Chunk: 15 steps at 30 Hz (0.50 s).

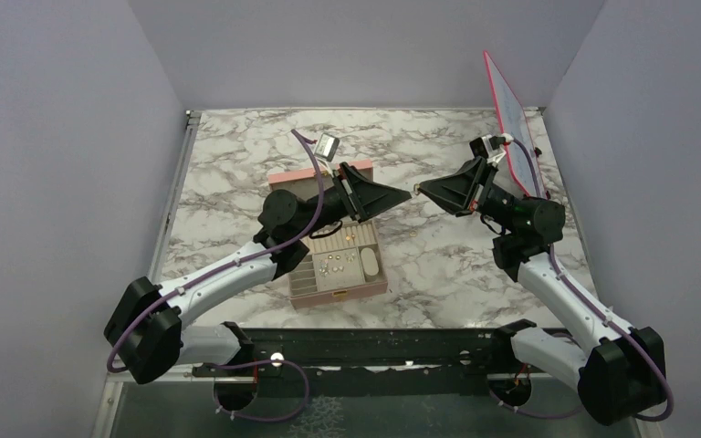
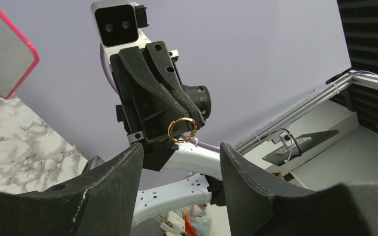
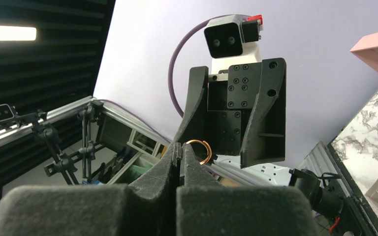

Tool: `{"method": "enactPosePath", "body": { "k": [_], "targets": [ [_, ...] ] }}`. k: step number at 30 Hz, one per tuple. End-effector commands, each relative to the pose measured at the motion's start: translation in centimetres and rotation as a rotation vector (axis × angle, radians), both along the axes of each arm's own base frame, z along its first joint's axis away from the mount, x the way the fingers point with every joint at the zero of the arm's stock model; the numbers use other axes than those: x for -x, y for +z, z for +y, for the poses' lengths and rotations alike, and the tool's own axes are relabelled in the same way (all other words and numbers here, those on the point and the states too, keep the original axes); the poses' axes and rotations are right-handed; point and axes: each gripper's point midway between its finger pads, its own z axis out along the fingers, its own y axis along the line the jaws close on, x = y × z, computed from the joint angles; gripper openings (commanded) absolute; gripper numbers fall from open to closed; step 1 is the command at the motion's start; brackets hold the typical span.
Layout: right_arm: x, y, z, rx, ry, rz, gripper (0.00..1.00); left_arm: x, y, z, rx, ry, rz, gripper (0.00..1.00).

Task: Organize the mixed jewelry

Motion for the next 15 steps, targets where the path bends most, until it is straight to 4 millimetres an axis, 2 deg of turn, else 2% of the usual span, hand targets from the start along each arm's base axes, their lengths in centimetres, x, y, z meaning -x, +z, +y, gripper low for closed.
{"method": "enactPosePath", "body": {
  "k": [1, 15],
  "targets": [
    [1.35, 1.24, -0.2, -0.018, 0.035, -0.071, 0.01, 1.03, 3.25, -0.13, 0.093, -0.046, -0.087, 0.59],
    [1.29, 1.03, -0.2, -0.022, 0.042, -0.056, 0.01, 1.31, 3.32, -0.89, 0.128, -0.092, -0.085, 0.41]
  ]
}}
